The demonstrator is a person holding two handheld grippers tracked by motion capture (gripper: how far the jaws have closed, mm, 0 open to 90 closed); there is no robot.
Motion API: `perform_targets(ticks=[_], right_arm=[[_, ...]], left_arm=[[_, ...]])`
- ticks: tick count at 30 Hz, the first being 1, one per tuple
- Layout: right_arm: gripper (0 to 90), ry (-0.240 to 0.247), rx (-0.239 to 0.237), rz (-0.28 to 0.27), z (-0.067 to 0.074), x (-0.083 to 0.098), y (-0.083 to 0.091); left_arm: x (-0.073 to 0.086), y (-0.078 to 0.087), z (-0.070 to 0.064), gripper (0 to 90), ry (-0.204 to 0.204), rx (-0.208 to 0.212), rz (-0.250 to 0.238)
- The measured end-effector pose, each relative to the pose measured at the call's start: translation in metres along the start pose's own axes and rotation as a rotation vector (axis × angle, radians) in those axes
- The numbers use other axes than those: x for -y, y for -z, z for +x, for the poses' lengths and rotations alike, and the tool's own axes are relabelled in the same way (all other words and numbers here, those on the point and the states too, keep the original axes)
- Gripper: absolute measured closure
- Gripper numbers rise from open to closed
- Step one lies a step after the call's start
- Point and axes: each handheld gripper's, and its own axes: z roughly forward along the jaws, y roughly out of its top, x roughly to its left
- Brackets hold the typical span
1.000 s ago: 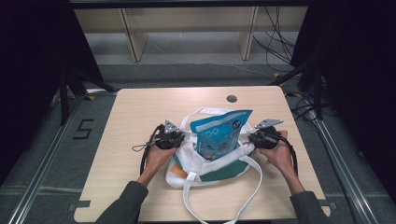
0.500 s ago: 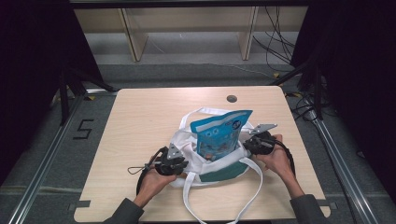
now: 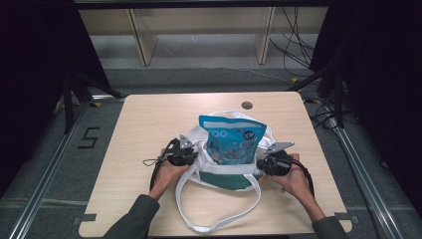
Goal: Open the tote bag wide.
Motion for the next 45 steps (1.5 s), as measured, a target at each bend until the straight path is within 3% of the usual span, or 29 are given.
perform_targets(ticks=[4, 7, 8, 10, 12, 14, 18, 19, 24, 27, 29, 32, 36, 37, 38, 45], right_arm=[[82.2, -0.005, 0.011, 0.022, 0.001, 0.000, 0.002], [75.7, 0.005, 0.000, 0.017, 0.000, -0.002, 0.008], [72.4, 0.002, 0.009, -0.003, 0.000, -0.003, 0.010], [70.7, -0.007, 0.010, -0.029, -0.001, -0.005, 0.018], [69.7, -0.006, 0.000, -0.024, -0.003, -0.007, 0.023], [64.6, -0.019, 0.014, -0.086, -0.006, -0.009, 0.034], [62.7, -0.025, 0.021, -0.112, -0.010, -0.009, 0.042], [61.4, -0.028, 0.026, -0.129, -0.011, -0.008, 0.046], [56.6, -0.050, 0.041, -0.147, -0.011, -0.006, 0.054], [53.6, -0.059, 0.041, -0.156, -0.010, -0.004, 0.057], [52.8, -0.062, 0.040, -0.155, -0.009, -0.004, 0.058], [50.8, -0.020, 0.039, -0.174, -0.007, -0.002, 0.061], [49.6, -0.023, 0.042, -0.182, -0.006, 0.000, 0.064], [49.2, -0.025, 0.046, -0.191, -0.005, 0.003, 0.066], [49.2, -0.025, 0.046, -0.191, -0.005, 0.003, 0.066], [46.3, -0.063, 0.067, -0.206, -0.006, 0.016, 0.072]], left_arm=[[-0.001, 0.003, 0.000, 72.7, -0.006, -0.003, -0.004], [-0.003, 0.011, 0.002, 68.7, 0.006, 0.016, -0.024], [-0.004, 0.013, 0.001, 67.3, 0.028, 0.022, -0.048], [-0.006, 0.022, 0.002, 65.1, 0.016, 0.032, -0.074], [-0.007, 0.025, 0.002, 62.6, 0.033, 0.039, -0.092], [-0.007, 0.038, 0.002, 59.8, 0.058, 0.065, -0.118], [-0.007, 0.050, 0.002, 56.7, 0.040, 0.069, -0.129], [-0.005, 0.054, 0.001, 56.0, 0.067, 0.087, -0.143], [-0.004, 0.063, -0.002, 49.5, 0.052, 0.106, -0.145], [-0.002, 0.064, -0.005, 46.3, 0.074, 0.128, -0.145], [-0.002, 0.065, -0.005, 44.4, 0.071, 0.120, -0.138], [-0.001, 0.070, -0.008, 41.9, 0.083, 0.128, -0.165], [0.002, 0.077, -0.008, 38.8, 0.089, 0.125, -0.175], [0.005, 0.081, -0.010, 38.1, 0.115, 0.129, -0.199], [0.005, 0.081, -0.010, 37.7, 0.115, 0.129, -0.199], [0.029, 0.099, -0.015, 34.7, 0.133, 0.117, -0.217]])
